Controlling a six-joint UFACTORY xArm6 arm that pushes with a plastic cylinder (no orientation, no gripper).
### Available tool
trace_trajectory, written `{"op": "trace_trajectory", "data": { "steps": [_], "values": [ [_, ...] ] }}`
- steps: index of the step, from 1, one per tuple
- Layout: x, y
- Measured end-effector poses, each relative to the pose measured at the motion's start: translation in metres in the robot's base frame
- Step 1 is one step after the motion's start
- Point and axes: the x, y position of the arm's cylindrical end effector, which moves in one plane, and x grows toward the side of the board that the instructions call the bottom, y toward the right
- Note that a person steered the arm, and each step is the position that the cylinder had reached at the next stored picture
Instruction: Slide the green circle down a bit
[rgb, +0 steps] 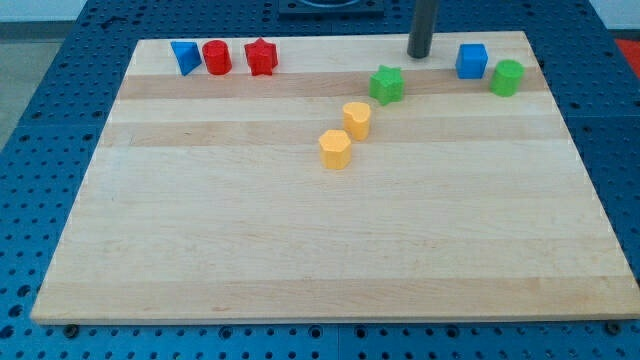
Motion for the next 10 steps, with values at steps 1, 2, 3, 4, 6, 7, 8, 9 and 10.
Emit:
{"op": "trace_trajectory", "data": {
  "steps": [1, 2, 3, 4, 6, 7, 8, 9, 10],
  "values": [
    [-0.005, 0.011],
    [-0.035, 0.021],
    [-0.037, 0.071],
    [-0.03, 0.113],
    [0.013, 0.162],
    [0.014, 0.15],
    [0.019, 0.141],
    [0.019, 0.141],
    [0.019, 0.139]
  ]
}}
